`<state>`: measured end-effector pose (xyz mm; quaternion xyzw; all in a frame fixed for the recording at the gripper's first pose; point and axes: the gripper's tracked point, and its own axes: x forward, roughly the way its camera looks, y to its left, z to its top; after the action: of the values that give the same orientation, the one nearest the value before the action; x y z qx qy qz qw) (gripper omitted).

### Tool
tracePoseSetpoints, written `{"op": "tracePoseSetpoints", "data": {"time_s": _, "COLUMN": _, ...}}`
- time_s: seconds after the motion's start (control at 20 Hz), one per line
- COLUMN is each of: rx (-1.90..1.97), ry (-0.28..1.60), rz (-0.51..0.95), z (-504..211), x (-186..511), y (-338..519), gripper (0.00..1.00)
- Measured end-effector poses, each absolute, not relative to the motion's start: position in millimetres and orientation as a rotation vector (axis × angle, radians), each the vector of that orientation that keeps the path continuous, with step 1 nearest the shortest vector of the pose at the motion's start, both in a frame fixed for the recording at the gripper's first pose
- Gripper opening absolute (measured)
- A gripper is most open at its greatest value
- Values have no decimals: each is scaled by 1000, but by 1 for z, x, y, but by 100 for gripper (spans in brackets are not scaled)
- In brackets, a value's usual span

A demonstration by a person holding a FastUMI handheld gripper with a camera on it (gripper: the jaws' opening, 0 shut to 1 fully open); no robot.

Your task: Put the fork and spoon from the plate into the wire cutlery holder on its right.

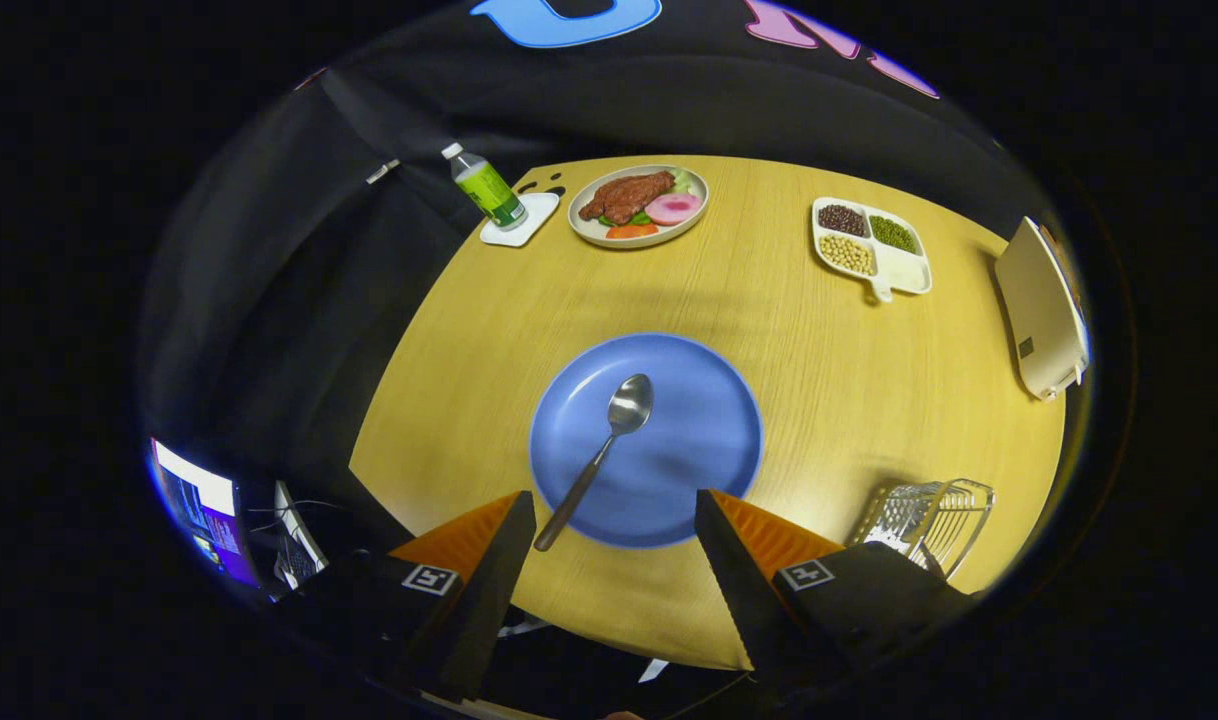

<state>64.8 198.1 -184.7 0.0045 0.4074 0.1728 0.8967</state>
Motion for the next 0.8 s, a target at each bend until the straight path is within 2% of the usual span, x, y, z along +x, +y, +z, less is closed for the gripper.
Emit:
{"op": "tracePoseSetpoints", "data": {"time_s": 0.35, "rx": -35, "ry": 927, "rz": 322, "z": -239, "x": 91, "y": 225, "gripper": 100}}
{"op": "tracePoseSetpoints", "data": {"time_s": 0.7, "rx": 19, "ry": 1011, "rz": 212, "z": -279, "x": 105, "y": 228, "gripper": 99}}
{"op": "tracePoseSetpoints", "data": {"time_s": 0.8, "rx": 46, "ry": 1045, "rz": 196, "z": -287, "x": 104, "y": 229, "gripper": 96}}
